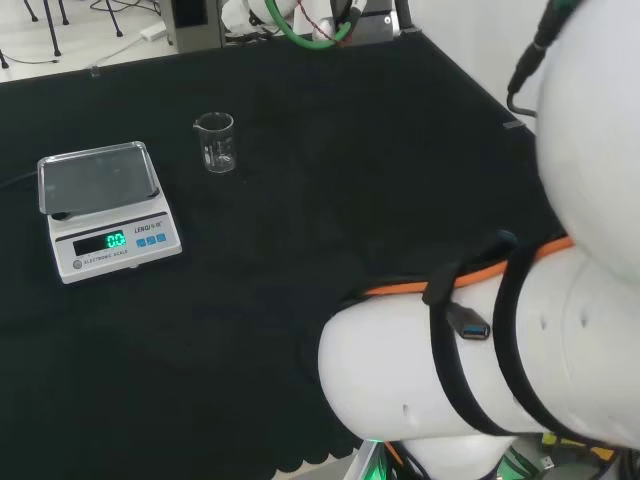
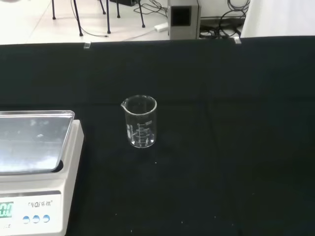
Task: Pick up the beaker.
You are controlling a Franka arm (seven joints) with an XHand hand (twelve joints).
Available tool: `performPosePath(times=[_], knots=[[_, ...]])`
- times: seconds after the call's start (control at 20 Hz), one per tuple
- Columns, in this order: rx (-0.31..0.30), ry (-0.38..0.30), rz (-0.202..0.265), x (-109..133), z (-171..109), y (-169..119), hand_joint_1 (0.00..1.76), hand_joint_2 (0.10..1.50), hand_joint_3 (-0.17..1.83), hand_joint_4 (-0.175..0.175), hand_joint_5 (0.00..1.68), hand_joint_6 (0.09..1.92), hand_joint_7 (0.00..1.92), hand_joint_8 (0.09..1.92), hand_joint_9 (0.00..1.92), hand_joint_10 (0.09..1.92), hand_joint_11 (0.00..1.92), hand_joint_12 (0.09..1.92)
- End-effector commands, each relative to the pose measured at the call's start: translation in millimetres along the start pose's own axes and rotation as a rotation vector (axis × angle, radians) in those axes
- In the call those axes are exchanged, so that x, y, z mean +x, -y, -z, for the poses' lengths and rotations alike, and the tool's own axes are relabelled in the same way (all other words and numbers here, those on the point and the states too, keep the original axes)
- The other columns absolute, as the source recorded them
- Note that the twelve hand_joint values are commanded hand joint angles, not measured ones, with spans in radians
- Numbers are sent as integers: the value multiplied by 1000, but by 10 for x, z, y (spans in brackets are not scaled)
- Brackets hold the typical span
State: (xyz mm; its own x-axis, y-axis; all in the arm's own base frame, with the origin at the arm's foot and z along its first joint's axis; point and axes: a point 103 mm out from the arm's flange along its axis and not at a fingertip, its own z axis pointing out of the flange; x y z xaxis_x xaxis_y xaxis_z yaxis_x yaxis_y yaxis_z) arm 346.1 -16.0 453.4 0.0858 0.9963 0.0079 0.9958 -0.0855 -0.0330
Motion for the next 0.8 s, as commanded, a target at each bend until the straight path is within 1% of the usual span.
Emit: performPosePath(times=[0.05,0.1,0.15,0.25,0.3,0.35,0.4,0.5,0.6,0.7,0.8], knots=[[68,12,16,311,-502,-1041,549,711,215,4,330,90,349,682,433,800,187,1480],[77,7,20,661,-607,-1225,550,711,214,4,329,88,346,681,433,800,187,1480],[76,8,27,882,-688,-1366,551,711,213,4,329,87,344,680,433,800,187,1480],[50,6,33,1131,-808,-1553,554,711,211,4,323,87,339,679,433,800,187,1479],[48,-6,35,1182,-858,-1638,556,711,209,4,318,87,336,678,433,800,186,1479],[50,-21,47,1088,-907,-1730,557,710,208,4,311,87,333,677,432,800,186,1478],[54,-33,48,1046,-970,-1856,558,710,207,4,304,87,329,676,431,799,185,1478],[59,-53,54,876,-1079,-2089,559,710,204,4,295,87,318,674,426,798,176,1476],[56,-50,51,741,-1204,-2340,560,710,201,4,291,87,307,672,419,797,165,1475],[62,-46,38,641,-1335,-2536,561,711,193,3,281,87,282,673,395,799,125,1486],[77,-32,29,620,-1430,-2626,561,711,185,2,272,87,260,674,371,805,84,1497]])
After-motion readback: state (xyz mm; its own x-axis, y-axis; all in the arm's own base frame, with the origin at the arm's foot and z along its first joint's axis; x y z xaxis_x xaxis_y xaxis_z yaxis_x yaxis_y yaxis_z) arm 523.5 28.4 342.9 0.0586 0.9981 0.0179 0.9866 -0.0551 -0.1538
